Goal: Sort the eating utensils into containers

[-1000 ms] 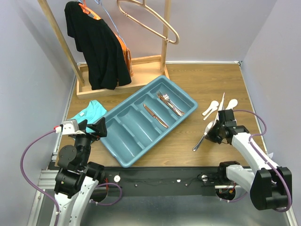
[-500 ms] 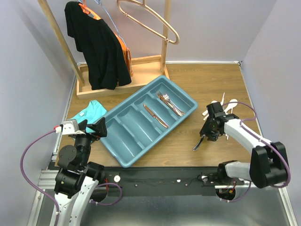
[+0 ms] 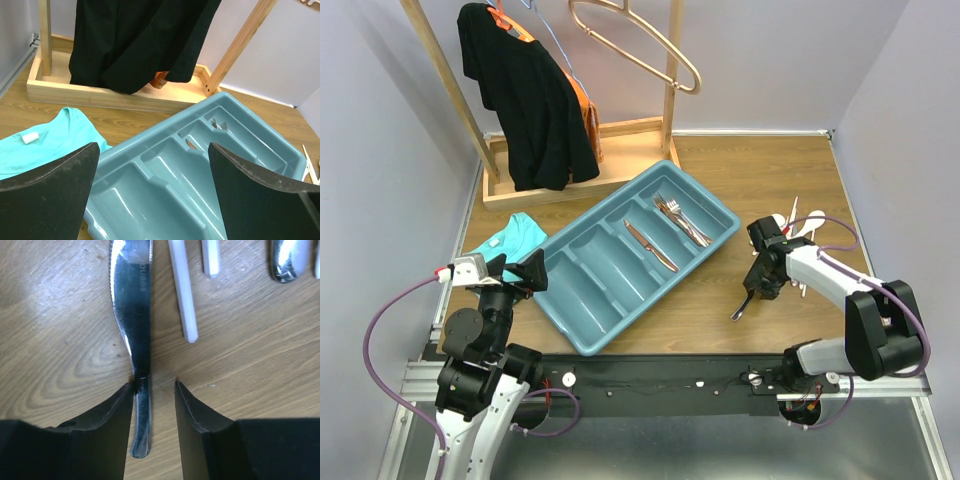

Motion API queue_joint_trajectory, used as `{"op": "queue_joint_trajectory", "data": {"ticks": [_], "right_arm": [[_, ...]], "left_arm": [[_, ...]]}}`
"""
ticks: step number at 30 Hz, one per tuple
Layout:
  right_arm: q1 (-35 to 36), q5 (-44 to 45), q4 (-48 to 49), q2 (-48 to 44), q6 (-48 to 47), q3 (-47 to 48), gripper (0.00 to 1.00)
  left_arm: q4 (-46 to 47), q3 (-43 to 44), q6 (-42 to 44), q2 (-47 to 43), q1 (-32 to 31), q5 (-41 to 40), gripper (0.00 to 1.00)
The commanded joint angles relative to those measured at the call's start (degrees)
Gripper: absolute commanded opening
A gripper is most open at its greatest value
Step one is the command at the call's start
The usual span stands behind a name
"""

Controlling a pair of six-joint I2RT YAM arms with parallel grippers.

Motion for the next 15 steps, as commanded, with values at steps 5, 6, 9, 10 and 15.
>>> {"op": "queue_joint_trajectory", "data": {"ticks": [5,6,9,10,15], "right_arm": [[1.79,0.74,2.06,4.12,4.05,-1.91,0.40],[1.79,0.48,2.33,4.12,4.22,-2.69,0.38],[1.79,0.47,2.33,3.94,4.40,-3.49,0.31],[1.79,0.82,2.16,3.77,4.40,-3.41,0.28],[1.88,3.63,0.31,1.31,4.92,-3.32,0.01]], "left_arm": [[0.72,-0.22,0.62,-4.95,-0.37,-0.53,0.99],[0.63,-0.22,0.62,-4.95,-0.37,-0.61,0.99],[0.63,-0.22,0.71,-4.86,-0.37,-0.53,0.99],[0.72,-0.31,0.62,-4.86,-0.37,-0.53,0.99],[0.63,-0.22,0.79,-4.78,-0.37,-0.61,0.99]]}}
